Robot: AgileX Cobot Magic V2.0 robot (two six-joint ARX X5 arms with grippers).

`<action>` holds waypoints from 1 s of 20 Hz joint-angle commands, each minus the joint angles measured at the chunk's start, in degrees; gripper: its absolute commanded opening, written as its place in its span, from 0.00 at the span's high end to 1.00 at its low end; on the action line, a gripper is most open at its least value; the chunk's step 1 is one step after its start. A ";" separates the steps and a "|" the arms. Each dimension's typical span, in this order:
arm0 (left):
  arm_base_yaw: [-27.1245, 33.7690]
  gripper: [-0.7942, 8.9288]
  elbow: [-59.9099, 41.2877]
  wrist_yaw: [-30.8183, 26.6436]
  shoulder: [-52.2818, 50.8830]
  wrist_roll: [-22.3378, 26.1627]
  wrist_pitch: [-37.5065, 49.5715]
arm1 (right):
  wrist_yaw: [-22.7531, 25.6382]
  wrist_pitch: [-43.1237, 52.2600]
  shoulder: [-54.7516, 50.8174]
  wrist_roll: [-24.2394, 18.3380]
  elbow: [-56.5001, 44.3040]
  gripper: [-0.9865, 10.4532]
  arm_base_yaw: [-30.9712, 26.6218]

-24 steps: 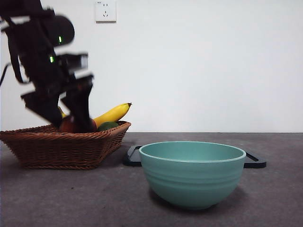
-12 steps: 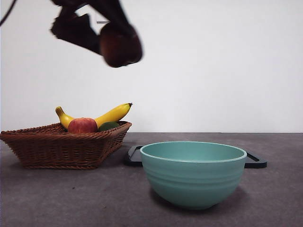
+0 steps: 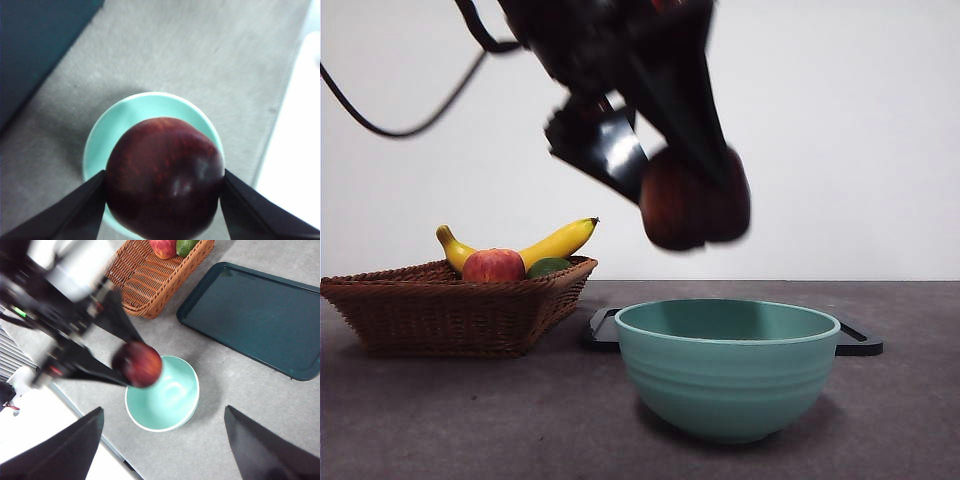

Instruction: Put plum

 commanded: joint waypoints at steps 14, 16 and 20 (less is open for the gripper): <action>-6.05 0.66 1.18 -7.56 12.15 5.88 3.58 | -0.04 0.52 0.37 0.37 1.01 0.58 0.24; -6.21 0.66 1.18 -7.56 12.46 6.29 3.56 | -0.04 0.52 0.37 0.37 1.01 0.58 0.24; -6.21 0.51 1.18 -7.56 12.48 6.32 3.56 | -0.04 0.52 0.37 0.37 1.01 0.58 0.24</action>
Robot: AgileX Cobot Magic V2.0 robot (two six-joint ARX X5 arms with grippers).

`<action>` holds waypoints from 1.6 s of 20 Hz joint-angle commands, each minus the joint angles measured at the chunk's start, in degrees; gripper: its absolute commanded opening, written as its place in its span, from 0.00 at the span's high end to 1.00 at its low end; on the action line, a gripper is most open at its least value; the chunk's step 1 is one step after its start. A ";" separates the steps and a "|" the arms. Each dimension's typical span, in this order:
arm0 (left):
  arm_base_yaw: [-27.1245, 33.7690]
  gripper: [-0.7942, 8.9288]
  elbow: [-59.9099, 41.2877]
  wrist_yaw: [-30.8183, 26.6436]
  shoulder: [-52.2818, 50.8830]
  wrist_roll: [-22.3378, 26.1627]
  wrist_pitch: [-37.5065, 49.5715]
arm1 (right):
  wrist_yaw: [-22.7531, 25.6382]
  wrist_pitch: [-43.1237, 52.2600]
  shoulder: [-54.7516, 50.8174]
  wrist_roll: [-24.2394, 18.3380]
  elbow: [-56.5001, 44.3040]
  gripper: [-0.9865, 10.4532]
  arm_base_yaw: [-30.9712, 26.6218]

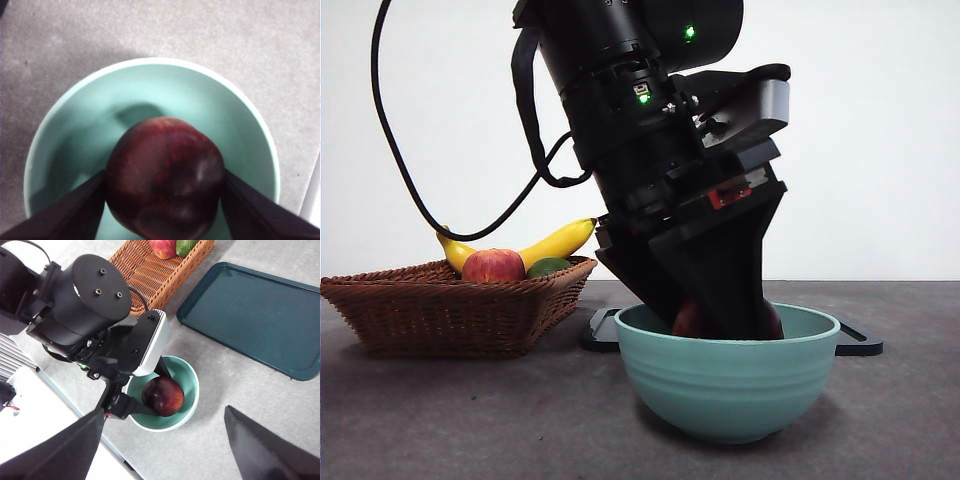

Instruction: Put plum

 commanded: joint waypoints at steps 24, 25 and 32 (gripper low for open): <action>16.50 0.50 10.58 8.11 -21.49 -6.10 -7.21 | -0.04 1.70 0.35 -1.57 1.01 0.58 0.24; 18.95 0.50 10.54 10.29 -22.97 -6.21 -8.92 | -0.04 2.08 0.37 -1.57 1.01 0.58 0.24; 30.23 0.51 5.46 17.31 -30.42 -5.75 -17.33 | 0.04 3.21 0.39 -1.57 1.01 0.58 0.24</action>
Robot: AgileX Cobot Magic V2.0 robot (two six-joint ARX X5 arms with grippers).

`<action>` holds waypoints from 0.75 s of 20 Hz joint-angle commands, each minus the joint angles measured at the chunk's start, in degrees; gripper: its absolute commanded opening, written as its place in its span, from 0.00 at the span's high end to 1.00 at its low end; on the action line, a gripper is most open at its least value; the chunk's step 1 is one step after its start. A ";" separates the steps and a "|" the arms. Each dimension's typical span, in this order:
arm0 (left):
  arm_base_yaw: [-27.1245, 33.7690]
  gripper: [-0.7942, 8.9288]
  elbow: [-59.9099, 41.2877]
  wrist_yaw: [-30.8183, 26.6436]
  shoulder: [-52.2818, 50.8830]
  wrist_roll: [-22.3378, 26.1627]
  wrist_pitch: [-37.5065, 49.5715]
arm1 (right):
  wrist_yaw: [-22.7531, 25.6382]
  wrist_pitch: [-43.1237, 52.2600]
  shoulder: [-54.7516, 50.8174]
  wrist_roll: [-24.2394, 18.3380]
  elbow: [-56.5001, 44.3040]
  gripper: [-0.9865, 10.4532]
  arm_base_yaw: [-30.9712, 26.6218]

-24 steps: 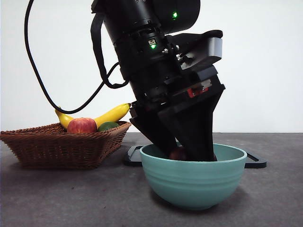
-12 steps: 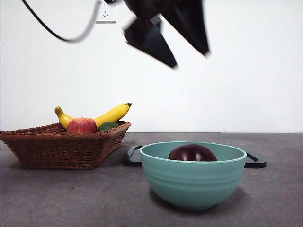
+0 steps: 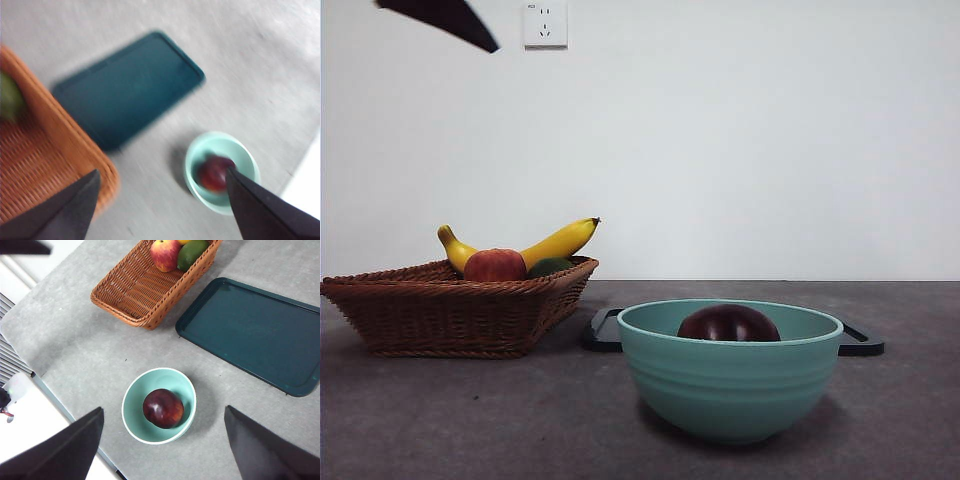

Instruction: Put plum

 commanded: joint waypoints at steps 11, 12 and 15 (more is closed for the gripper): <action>0.72 0.51 -18.49 11.17 -11.19 1.81 -8.07 | 2.91 0.15 0.83 -0.42 0.87 0.58 0.26; 0.72 0.51 -18.47 11.21 -11.43 1.81 -8.02 | 2.80 -0.72 1.25 -0.42 0.87 0.58 0.31; 0.72 0.51 -18.47 11.28 -11.50 1.81 -7.93 | 2.84 -3.69 2.40 -0.42 0.79 0.58 0.87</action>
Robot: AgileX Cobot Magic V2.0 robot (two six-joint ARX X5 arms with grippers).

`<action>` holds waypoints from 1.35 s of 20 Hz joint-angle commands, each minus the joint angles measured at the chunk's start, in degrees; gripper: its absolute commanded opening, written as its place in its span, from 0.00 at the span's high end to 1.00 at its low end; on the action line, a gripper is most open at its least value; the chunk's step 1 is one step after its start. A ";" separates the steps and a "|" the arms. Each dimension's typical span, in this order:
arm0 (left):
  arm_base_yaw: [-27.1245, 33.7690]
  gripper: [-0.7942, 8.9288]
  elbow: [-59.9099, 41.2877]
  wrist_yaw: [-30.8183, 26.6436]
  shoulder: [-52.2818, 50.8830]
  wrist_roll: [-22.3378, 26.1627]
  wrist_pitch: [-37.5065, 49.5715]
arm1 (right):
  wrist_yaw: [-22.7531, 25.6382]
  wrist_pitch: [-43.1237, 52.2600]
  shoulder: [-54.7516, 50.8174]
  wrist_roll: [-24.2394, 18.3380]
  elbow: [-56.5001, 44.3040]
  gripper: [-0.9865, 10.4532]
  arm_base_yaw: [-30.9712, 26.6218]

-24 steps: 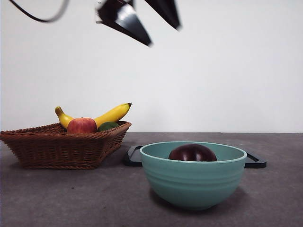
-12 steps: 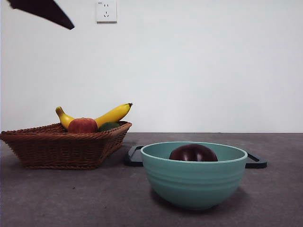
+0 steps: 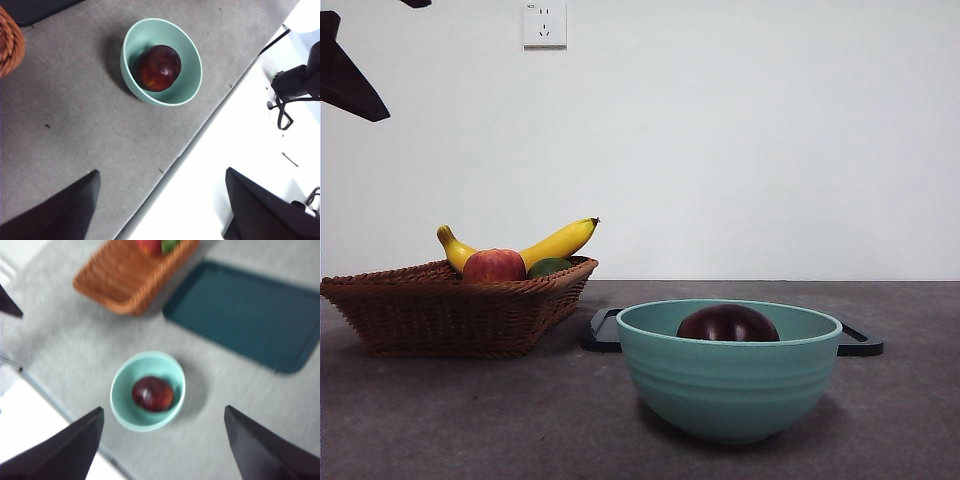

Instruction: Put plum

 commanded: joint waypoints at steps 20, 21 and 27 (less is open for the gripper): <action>-0.26 0.50 0.42 0.52 0.33 0.72 1.42 | 9.20 26.58 21.16 12.94 -16.48 0.64 14.64; -0.26 0.51 0.42 0.50 0.33 0.70 1.42 | 9.46 27.78 22.69 13.00 -16.48 0.64 15.47; -0.26 0.51 0.42 0.52 0.33 0.70 1.40 | 15.43 33.20 30.16 13.09 -16.48 0.69 18.36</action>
